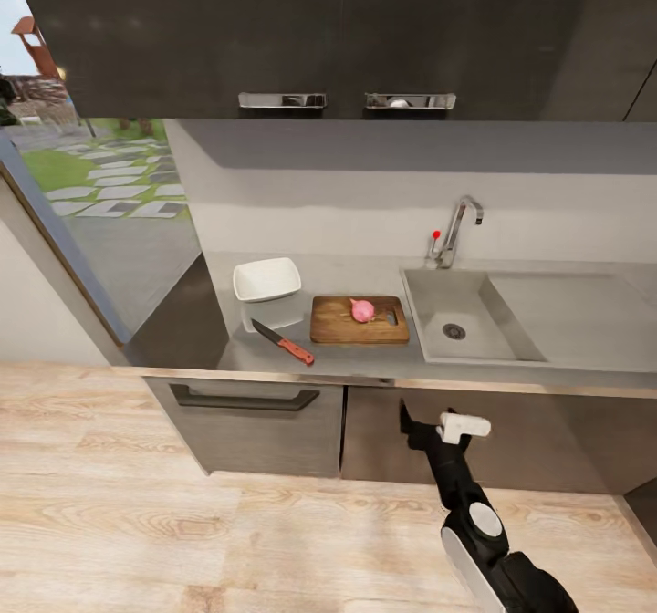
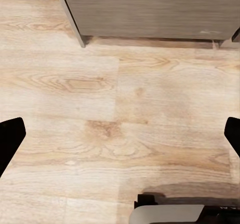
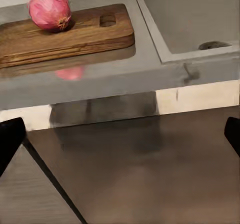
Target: In the kitchen, take the Vidalia onion out of the sink, dice it on the chopping board with the paring knife, put the diced onion into the bowl on the countertop, then place both the paring knife and the chopping board into the sink.
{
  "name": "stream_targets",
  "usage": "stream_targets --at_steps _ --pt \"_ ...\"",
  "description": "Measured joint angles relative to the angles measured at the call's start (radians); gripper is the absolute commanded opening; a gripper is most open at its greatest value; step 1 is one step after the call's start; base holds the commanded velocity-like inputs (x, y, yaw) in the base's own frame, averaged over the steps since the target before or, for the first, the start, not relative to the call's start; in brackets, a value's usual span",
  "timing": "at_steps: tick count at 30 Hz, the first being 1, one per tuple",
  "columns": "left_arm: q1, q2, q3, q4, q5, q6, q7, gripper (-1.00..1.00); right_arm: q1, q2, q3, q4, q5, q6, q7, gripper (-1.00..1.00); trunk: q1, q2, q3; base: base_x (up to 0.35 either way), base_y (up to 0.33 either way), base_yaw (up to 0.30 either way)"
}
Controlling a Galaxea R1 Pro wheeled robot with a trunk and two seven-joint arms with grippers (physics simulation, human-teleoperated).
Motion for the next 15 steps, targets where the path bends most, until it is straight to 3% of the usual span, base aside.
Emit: stream_targets --at_steps 10,11,15 --pt "0.000 0.000 0.000 0.001 0.000 0.000 0.000 1.00 -0.006 0.004 -0.011 -0.100 0.056 0.180 0.000 1.00 0.000 0.000 0.000 0.000 0.000 0.000" --pt "0.000 0.000 0.000 0.002 -0.001 0.000 0.000 1.00 -0.024 0.010 -0.013 -0.107 0.064 0.237 0.000 1.00 0.000 0.000 0.000 0.000 0.000 0.000" --pt "0.000 0.000 0.000 0.001 -0.001 0.000 0.000 1.00 -0.081 0.022 -0.014 -0.110 0.073 0.321 0.001 1.00 0.000 0.000 0.000 0.000 0.000 0.000"
